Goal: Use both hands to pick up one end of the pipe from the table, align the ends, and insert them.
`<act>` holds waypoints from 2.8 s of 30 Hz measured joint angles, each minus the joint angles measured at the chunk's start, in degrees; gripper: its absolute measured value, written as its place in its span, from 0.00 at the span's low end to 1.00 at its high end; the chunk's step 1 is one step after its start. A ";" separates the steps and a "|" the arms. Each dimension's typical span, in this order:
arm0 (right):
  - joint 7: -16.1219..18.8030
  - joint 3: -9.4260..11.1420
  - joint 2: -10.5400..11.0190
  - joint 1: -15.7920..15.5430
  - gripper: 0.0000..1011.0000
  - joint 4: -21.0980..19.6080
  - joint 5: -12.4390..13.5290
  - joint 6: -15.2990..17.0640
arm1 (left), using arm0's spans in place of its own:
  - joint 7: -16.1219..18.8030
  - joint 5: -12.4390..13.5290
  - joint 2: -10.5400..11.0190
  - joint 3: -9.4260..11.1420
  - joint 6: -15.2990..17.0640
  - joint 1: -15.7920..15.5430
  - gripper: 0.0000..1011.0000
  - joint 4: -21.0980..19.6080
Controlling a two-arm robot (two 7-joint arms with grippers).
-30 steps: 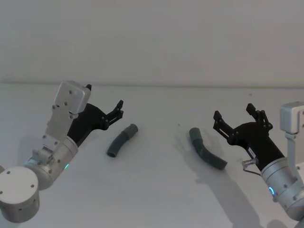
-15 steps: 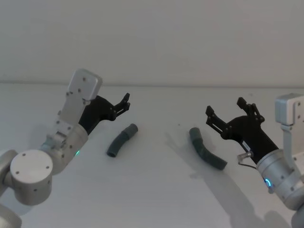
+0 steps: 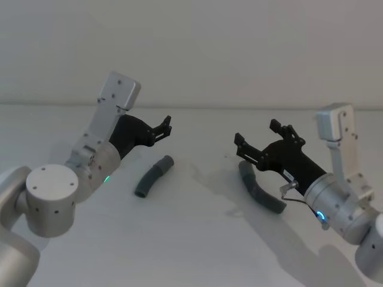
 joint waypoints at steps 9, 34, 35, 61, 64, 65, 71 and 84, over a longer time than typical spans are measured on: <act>-0.15 -1.46 -0.43 2.35 0.99 1.18 -1.08 4.40 | -5.02 -2.75 -0.27 -0.16 6.61 -2.63 0.99 1.70; -4.12 -2.24 -3.24 3.63 0.99 3.92 -3.09 13.65 | -14.94 -6.04 0.08 0.85 12.66 -5.46 0.99 8.21; -4.17 -2.30 -3.40 3.71 0.99 4.27 -3.17 14.11 | -14.92 -6.02 0.03 0.84 12.75 -5.43 0.99 8.32; -2.92 -2.32 -3.24 5.10 0.99 7.39 -4.98 16.45 | -15.35 -4.81 -2.31 1.03 14.03 -6.68 0.99 12.53; -2.71 -2.30 -2.92 5.10 0.99 7.53 -5.28 16.68 | -15.67 -4.71 -2.48 1.06 14.29 -6.92 0.99 12.92; -2.65 -2.30 -2.86 5.09 0.99 7.56 -5.34 16.74 | -15.73 -4.69 -2.49 1.07 14.35 -6.95 0.99 12.96; -2.18 -2.20 -2.29 4.80 0.99 7.66 -5.81 17.33 | -16.42 -4.54 -2.73 1.10 14.86 -7.29 0.99 13.47; -1.42 -1.93 -1.83 4.19 0.99 7.24 -6.40 18.06 | -17.71 -4.05 -2.83 1.29 15.38 -7.76 0.99 13.97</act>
